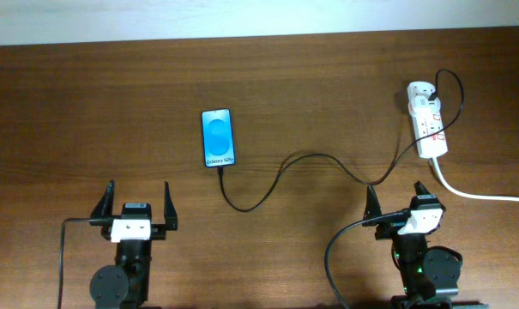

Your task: Plug charger to phone and switch on socket

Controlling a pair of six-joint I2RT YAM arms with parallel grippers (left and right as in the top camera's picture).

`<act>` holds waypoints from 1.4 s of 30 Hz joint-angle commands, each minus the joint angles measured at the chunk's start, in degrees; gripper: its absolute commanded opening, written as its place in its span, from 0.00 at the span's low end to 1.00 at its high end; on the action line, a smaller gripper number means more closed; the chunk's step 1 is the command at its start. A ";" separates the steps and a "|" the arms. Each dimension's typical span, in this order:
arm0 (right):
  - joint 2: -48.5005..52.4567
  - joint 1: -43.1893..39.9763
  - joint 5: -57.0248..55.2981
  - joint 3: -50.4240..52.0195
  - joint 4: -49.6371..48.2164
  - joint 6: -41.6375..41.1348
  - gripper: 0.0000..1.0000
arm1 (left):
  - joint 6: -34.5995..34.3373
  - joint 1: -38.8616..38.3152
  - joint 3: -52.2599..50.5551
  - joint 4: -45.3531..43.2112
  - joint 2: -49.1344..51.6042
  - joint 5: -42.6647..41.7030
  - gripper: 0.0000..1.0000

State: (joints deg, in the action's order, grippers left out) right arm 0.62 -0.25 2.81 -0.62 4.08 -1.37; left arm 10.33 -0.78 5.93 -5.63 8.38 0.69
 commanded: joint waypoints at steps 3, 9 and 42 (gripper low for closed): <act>-0.44 -0.24 -0.04 0.31 0.26 -0.39 0.98 | 3.50 0.85 -5.46 -1.53 -8.00 -0.28 0.99; -0.42 -0.24 -0.04 0.31 0.26 -0.39 0.98 | 3.45 1.11 -5.46 10.38 -8.11 -1.51 0.99; -0.42 -0.24 -0.04 0.31 0.26 -0.39 0.98 | 3.45 1.11 -5.44 10.29 -8.09 -1.92 1.00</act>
State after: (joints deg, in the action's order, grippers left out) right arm 0.62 -0.25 2.81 -0.62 4.08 -1.37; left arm 12.93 -0.01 0.73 4.54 0.60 -0.21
